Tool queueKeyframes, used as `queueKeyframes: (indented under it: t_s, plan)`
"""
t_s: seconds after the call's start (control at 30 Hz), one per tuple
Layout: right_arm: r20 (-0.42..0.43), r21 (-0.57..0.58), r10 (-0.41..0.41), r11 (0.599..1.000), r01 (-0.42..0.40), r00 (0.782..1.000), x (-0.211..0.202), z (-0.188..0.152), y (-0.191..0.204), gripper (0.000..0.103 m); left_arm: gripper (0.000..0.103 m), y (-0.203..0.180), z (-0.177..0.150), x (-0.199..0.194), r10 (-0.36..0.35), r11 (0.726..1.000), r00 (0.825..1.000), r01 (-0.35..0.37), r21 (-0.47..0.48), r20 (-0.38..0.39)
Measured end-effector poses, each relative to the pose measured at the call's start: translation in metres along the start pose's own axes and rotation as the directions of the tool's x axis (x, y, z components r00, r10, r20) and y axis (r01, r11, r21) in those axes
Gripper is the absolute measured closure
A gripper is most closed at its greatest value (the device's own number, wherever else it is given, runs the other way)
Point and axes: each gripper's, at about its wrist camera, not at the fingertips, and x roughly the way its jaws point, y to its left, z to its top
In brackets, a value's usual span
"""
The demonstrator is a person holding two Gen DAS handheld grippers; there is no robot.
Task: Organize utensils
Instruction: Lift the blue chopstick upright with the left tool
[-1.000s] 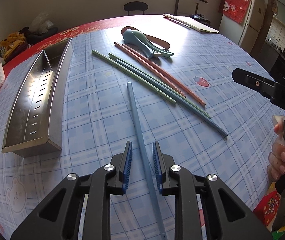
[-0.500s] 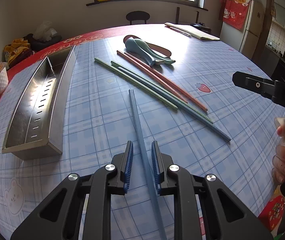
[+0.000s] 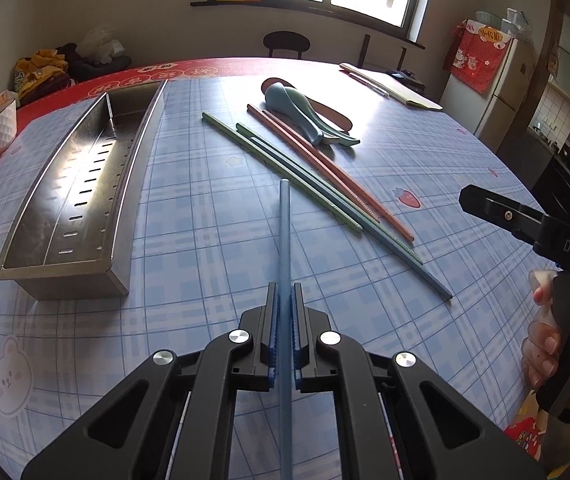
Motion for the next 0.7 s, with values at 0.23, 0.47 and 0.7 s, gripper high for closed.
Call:
queueKeyframes:
  t_s: [0.23, 0.47, 0.7]
  plan:
    - [-0.008, 0.013, -0.002, 1.0, 0.002, 1.0, 0.0, 0.0, -0.002, 0.015, 0.097, 0.007, 0.005, -0.008, -0.033, 0.999, 0.999, 0.034, -0.028, 0.019]
    - [-0.048, 0.002, -0.015, 1.0, 0.015, 0.999, 0.007, 0.003, -0.002, 0.015, 0.097, 0.013, 0.023, -0.028, -0.065, 0.997, 0.995, 0.068, -0.035, 0.081]
    - [-0.082, 0.011, -0.001, 1.0, 0.002, 0.997, 0.013, 0.01, -0.002, 0.015, 0.097, 0.034, 0.042, -0.041, -0.061, 0.995, 0.99, 0.07, -0.065, 0.126]
